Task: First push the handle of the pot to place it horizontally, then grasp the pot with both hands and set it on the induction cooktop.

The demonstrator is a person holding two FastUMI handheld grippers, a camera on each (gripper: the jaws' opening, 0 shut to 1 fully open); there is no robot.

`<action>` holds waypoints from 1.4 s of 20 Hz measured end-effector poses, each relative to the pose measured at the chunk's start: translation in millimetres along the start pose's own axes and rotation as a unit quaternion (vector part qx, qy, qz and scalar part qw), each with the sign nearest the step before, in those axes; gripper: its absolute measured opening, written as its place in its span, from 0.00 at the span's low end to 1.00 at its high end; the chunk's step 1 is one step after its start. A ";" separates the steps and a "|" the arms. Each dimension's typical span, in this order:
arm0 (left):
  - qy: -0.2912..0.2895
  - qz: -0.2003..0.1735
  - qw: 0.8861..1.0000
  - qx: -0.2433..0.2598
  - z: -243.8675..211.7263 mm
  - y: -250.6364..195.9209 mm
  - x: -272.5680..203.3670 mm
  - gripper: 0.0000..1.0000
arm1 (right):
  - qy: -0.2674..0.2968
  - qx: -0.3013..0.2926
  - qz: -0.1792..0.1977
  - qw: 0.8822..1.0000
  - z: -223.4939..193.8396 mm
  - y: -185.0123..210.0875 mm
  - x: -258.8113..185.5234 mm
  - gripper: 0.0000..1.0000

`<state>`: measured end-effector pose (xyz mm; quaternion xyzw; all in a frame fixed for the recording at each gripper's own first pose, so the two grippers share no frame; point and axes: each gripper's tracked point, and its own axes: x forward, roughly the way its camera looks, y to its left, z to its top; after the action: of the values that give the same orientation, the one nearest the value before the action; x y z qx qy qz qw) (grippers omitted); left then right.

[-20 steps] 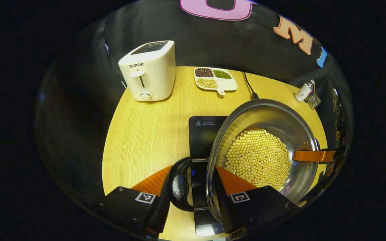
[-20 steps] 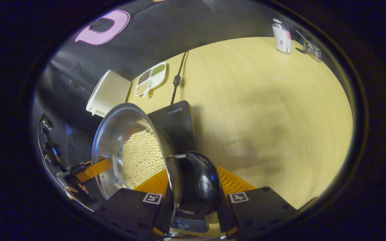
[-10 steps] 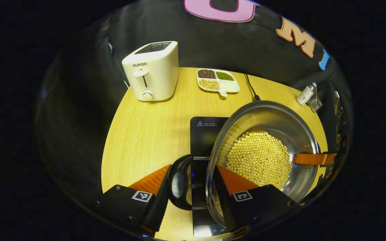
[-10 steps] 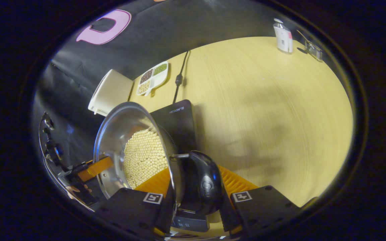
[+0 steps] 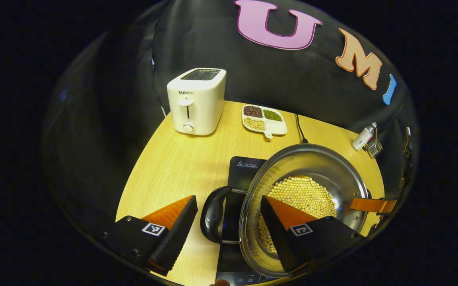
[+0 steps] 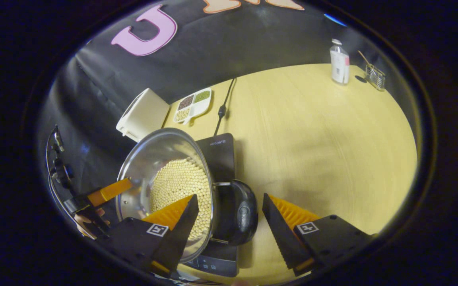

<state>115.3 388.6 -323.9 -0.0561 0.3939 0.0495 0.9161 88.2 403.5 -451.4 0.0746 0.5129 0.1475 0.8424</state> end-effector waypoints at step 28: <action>-0.283 0.051 0.957 0.035 73.8 -292.0 -206.7 0.97 | -0.277 -0.101 0.032 0.955 133.3 -147.1 -288.9 0.92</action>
<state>66.0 100.8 -104.6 0.0123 0.1226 0.0960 0.9877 107.4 174.0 -187.2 0.0435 0.2398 0.1986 0.9493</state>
